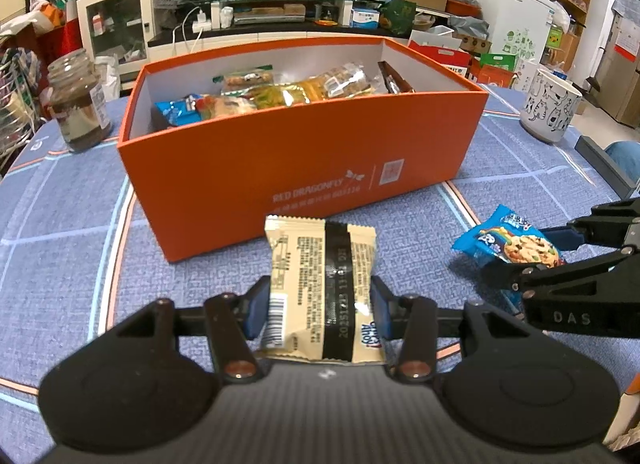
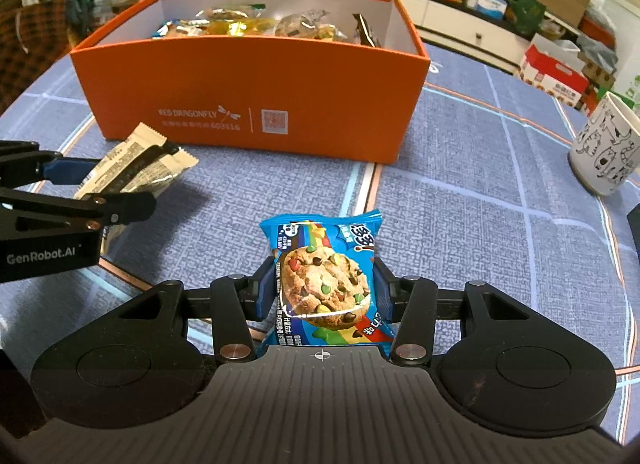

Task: Organize snacks
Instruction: 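Lift both packets and carry them over the orange box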

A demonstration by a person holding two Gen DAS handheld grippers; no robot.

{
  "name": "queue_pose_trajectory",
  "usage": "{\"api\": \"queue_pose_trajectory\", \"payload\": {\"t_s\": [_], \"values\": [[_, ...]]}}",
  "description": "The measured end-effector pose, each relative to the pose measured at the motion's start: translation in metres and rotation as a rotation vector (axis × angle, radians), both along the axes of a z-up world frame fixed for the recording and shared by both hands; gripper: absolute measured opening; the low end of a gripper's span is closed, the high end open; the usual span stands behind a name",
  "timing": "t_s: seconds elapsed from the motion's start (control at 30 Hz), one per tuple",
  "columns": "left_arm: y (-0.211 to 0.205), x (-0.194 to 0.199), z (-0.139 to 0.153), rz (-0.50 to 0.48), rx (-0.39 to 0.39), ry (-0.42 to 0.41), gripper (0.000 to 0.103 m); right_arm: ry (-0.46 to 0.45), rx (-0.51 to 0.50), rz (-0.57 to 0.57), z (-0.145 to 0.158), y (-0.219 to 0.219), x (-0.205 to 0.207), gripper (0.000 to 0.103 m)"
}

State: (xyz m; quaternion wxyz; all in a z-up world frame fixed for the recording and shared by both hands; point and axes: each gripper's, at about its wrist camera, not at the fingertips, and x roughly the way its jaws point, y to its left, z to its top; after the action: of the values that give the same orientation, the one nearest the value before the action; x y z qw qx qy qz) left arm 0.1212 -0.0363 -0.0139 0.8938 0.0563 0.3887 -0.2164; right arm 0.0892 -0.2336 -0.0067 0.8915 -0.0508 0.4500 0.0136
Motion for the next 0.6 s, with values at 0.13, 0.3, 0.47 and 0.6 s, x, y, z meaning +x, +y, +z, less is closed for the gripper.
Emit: {"api": "queue_pose_trajectory", "payload": {"t_s": [0.13, 0.3, 0.47, 0.6], "values": [[0.003, -0.001, 0.002, 0.002, -0.008, -0.003, 0.046, -0.007, -0.001, 0.005, 0.006, 0.005, -0.001, 0.035], [0.005, -0.001, 0.009, 0.002, -0.035, -0.005, 0.046, -0.019, 0.0, -0.006, 0.016, 0.007, -0.004, 0.035], [0.002, -0.004, 0.011, -0.002, -0.041, -0.008, 0.046, -0.027, 0.002, -0.034, 0.023, 0.002, -0.012, 0.035], [0.003, -0.009, 0.012, 0.002, -0.037, -0.013, 0.046, -0.037, 0.007, -0.04, 0.03, -0.001, -0.018, 0.035]]}}
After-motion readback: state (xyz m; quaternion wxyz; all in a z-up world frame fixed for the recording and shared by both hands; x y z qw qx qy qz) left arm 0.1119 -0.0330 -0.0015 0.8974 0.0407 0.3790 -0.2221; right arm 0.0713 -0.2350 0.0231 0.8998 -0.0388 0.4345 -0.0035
